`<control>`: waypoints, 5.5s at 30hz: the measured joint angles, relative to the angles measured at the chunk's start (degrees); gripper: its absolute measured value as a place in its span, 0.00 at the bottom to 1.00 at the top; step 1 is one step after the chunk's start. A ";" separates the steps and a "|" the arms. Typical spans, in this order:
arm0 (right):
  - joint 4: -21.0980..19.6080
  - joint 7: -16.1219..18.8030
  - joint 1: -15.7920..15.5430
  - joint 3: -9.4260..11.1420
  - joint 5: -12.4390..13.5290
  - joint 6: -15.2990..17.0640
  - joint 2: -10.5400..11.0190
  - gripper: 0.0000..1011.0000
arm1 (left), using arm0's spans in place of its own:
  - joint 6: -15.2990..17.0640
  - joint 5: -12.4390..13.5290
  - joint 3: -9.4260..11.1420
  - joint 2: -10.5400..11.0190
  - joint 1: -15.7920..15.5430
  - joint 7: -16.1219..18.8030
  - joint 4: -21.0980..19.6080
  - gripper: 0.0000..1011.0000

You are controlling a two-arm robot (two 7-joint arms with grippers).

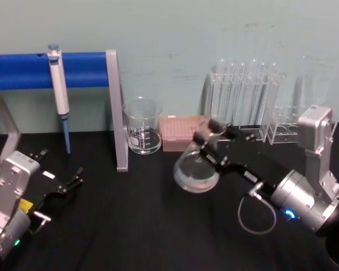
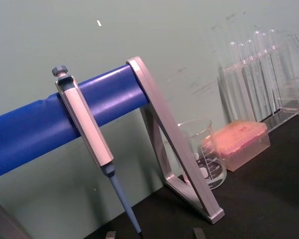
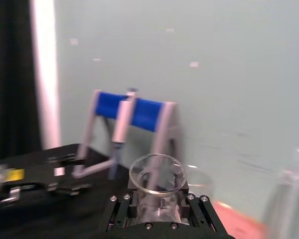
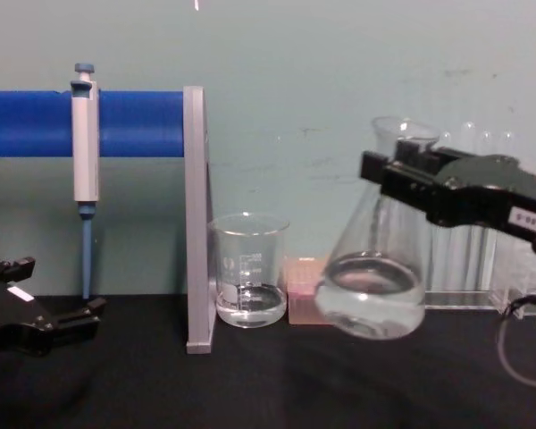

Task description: Grasp the erlenmeyer flask with one hand, shake it three times, then place it back.

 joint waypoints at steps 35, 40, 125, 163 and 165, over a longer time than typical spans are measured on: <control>2.39 -11.82 -0.98 9.79 -8.00 4.90 -5.58 0.44 | 0.00 0.00 0.00 0.00 0.00 0.00 0.00 0.99; 1.92 -9.22 -1.03 9.34 -8.09 5.05 -5.60 0.44 | 0.00 0.00 0.00 0.00 0.00 0.00 0.00 0.99; 4.10 -16.22 0.23 12.06 -12.93 4.12 -7.39 0.44 | 0.00 0.00 0.00 0.00 0.00 0.00 0.00 0.99; -0.83 5.85 -0.64 3.58 -5.17 2.82 -1.88 0.44 | 0.00 0.00 0.00 0.00 0.00 0.00 0.00 0.99; -0.87 5.87 -0.59 3.37 -5.00 2.81 -1.67 0.44 | 0.00 0.00 0.00 0.00 0.00 0.00 0.00 0.99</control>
